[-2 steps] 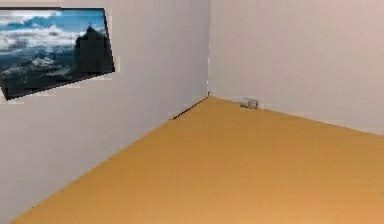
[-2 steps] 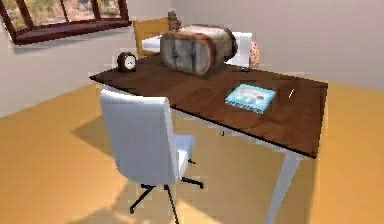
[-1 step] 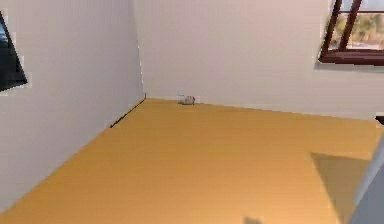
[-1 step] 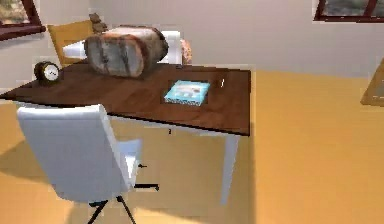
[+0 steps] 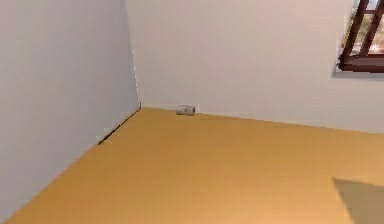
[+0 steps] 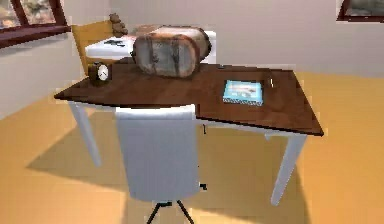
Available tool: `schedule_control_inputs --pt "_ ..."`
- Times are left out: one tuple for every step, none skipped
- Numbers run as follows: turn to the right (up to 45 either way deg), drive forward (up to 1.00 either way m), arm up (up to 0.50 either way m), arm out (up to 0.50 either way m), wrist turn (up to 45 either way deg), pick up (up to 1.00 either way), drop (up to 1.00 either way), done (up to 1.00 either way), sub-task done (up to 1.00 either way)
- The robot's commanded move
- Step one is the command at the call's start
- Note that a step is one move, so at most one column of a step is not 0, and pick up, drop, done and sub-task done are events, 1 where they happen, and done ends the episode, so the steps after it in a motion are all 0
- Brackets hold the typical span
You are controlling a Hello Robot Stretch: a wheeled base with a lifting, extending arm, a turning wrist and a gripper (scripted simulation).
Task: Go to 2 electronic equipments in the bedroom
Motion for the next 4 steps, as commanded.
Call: schedule_control_inputs --pt "12.0 0.0 0.0 0.0 0.0 0.0 0.0 0.0 0.0" --pt "0.0 0.65 0.0 0.0 0.0 0.0 0.0 0.0 0.0" --pt "36.0 0.0 0.0 0.0 0.0 0.0 0.0 0.0 0.0" --pt "0.0 1.0 0.0 0.0 0.0 0.0 0.0 0.0 0.0"
